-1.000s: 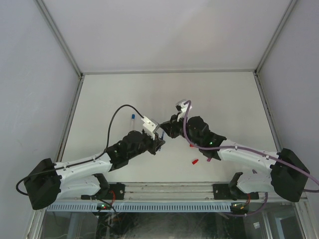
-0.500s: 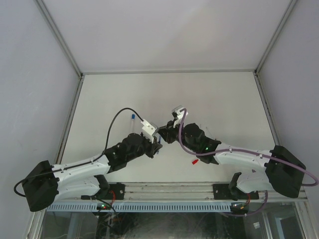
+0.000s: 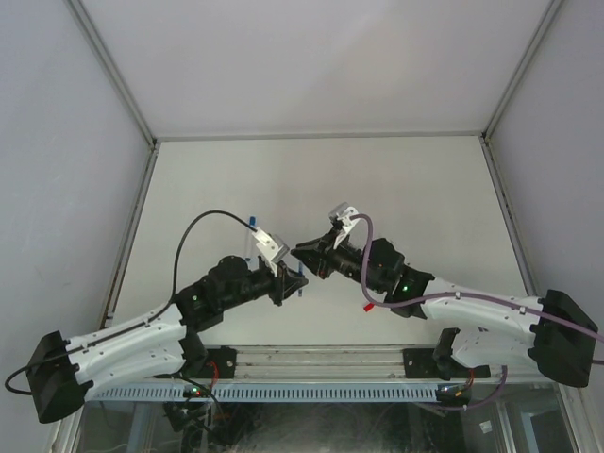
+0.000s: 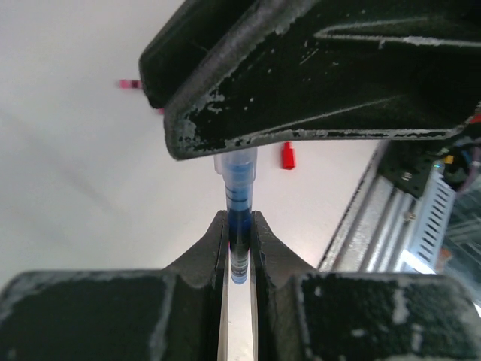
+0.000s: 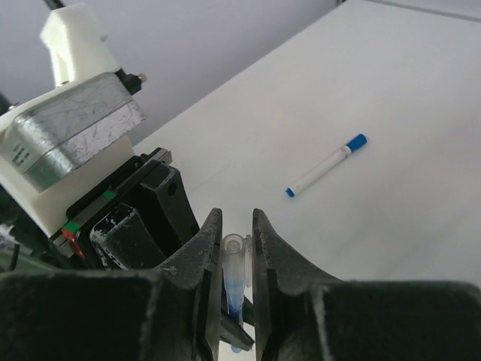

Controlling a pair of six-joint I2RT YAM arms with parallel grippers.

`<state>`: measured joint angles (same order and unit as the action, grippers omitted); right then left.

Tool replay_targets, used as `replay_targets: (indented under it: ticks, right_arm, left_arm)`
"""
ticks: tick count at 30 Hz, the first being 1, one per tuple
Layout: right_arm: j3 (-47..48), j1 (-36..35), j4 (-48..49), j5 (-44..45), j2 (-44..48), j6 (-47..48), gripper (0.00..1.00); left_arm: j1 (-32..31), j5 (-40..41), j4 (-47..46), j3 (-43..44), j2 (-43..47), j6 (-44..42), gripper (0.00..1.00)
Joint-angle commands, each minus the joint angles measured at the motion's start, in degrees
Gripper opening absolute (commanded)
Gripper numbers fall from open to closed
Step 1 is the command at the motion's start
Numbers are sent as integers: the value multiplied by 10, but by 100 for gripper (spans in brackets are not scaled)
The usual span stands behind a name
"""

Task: Insert the pens into the pen caps
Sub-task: Press the pen cap onto the pen.

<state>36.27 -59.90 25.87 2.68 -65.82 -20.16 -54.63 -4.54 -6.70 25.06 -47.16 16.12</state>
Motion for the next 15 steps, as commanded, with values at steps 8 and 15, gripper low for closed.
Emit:
replay_targets:
  ticks: [8, 15]
  right_arm:
    - [-19, -51, -144, -43, 26, 1, 0]
    - [4, -63, -234, 104, 39, -124, 0]
  left_arm:
    - [0, -61, -141, 43, 64, 30, 0]
    - [0, 24, -92, 62, 46, -6, 0]
